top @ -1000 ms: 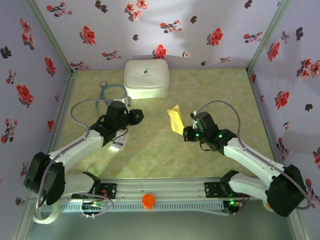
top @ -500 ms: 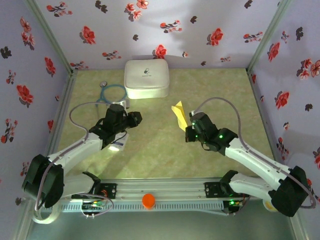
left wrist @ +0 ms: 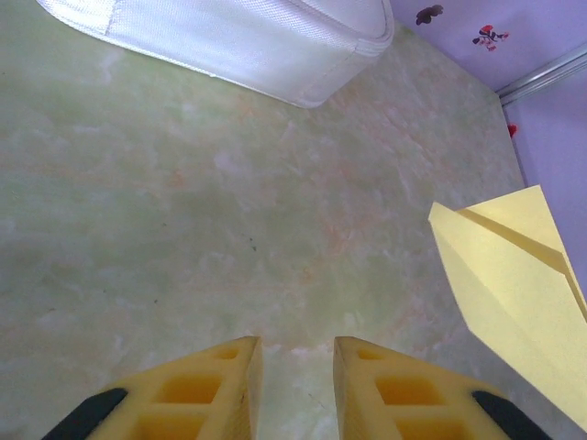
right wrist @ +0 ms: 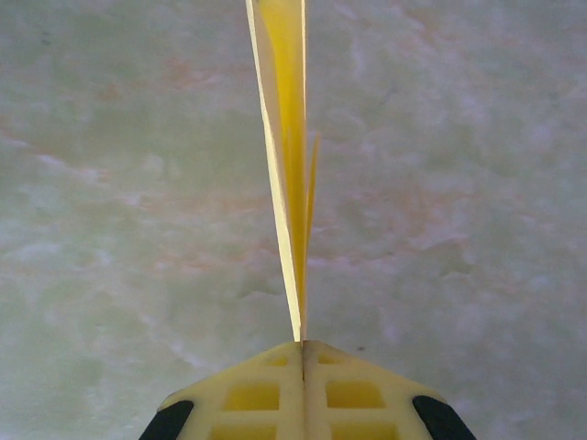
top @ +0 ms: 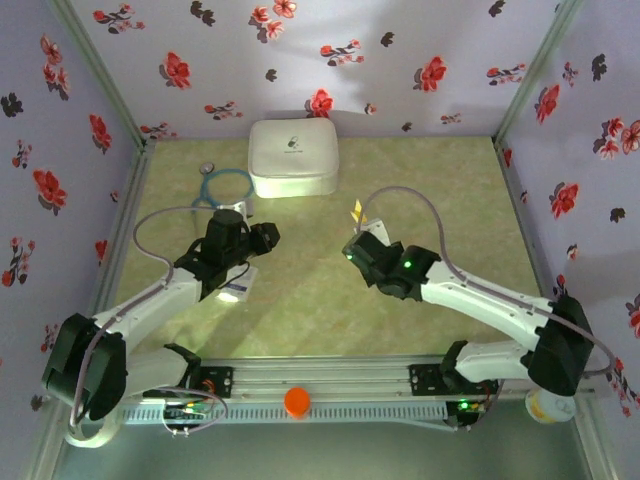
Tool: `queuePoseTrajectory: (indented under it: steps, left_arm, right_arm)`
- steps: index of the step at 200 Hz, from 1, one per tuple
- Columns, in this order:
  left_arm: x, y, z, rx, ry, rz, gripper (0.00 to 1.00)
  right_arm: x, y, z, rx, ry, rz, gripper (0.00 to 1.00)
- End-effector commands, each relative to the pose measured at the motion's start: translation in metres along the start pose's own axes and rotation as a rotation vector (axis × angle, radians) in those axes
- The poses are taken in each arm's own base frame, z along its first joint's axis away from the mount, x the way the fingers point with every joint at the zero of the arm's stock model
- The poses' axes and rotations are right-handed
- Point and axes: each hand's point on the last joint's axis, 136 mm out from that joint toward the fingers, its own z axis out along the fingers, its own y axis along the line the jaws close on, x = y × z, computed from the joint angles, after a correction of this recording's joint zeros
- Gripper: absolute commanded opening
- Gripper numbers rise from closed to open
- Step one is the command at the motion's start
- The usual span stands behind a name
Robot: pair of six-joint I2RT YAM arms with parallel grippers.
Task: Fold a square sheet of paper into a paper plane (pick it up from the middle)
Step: Turn over the paper at the center of the table.
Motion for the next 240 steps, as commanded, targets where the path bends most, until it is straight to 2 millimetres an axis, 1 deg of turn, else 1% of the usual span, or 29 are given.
queuePoseTrajectory:
  steps: [1,35,55,69,96,120,131,145,154,158,163,171,179,188,189,202,213,224,240]
  left_arm:
    - [-0.002,0.005,-0.005,-0.007,-0.021,-0.016,0.27]
    - [-0.004,0.005,-0.007,-0.009,-0.027,-0.021,0.27]
    - [-0.004,0.006,-0.008,-0.014,-0.025,-0.022,0.27]
    - [-0.004,0.008,-0.008,-0.021,-0.03,-0.032,0.27]
    - [-0.007,0.013,-0.008,-0.025,-0.048,-0.068,0.27]
    - [-0.008,0.017,-0.008,-0.039,-0.052,-0.083,0.27]
    - [-0.009,0.019,-0.009,-0.043,-0.056,-0.089,0.27]
    - [-0.009,0.022,-0.009,-0.053,-0.052,-0.097,0.27]
    - [-0.008,0.024,-0.01,-0.06,-0.048,-0.101,0.27]
    - [-0.007,0.025,-0.01,-0.065,-0.047,-0.104,0.27]
    - [-0.007,0.026,-0.01,-0.069,-0.044,-0.107,0.27]
    - [-0.006,0.028,-0.011,-0.073,-0.044,-0.11,0.27]
    - [-0.006,0.029,-0.012,-0.077,-0.045,-0.116,0.27]
    - [-0.005,0.03,-0.012,-0.076,-0.044,-0.117,0.27]
    - [-0.005,0.03,-0.012,-0.077,-0.044,-0.117,0.27]
    - [-0.007,0.029,-0.011,-0.077,-0.045,-0.116,0.27]
    - [-0.008,0.028,-0.011,-0.076,-0.044,-0.115,0.27]
    - [-0.008,0.026,-0.009,-0.071,-0.036,-0.114,0.27]
    - [-0.006,0.024,-0.005,-0.058,-0.019,-0.116,0.27]
  right_arm:
    - [-0.002,-0.024,-0.002,0.175,0.005,-0.057,0.05]
    - [0.006,-0.014,0.013,0.215,0.05,-0.102,0.07]
    - [0.011,-0.001,0.022,0.203,0.08,-0.143,0.09]
    - [0.015,0.014,0.028,0.156,0.115,-0.18,0.1]
    - [0.024,0.058,0.038,0.048,0.161,-0.317,0.12]
    - [0.03,0.081,0.044,0.031,0.211,-0.392,0.14]
    - [0.033,0.095,0.046,-0.006,0.23,-0.413,0.15]
    - [0.039,0.11,0.047,-0.073,0.262,-0.398,0.17]
    - [0.04,0.113,0.049,-0.082,0.268,-0.37,0.19]
    - [0.04,0.114,0.048,-0.093,0.273,-0.358,0.24]
    - [0.041,0.116,0.048,-0.113,0.28,-0.345,0.26]
    - [0.041,0.121,0.046,-0.157,0.285,-0.318,0.3]
    - [0.038,0.124,0.045,-0.199,0.278,-0.279,0.35]
    - [0.037,0.131,0.039,-0.287,0.276,-0.228,0.4]
    - [0.039,0.131,0.04,-0.29,0.282,-0.224,0.4]
    - [0.031,0.133,0.034,-0.378,0.253,-0.134,0.45]
    - [0.023,0.13,0.029,-0.442,0.228,-0.059,0.48]
    - [0.016,0.117,0.03,-0.453,0.199,0.033,0.48]
    - [0.014,0.098,0.038,-0.495,0.19,0.186,0.43]
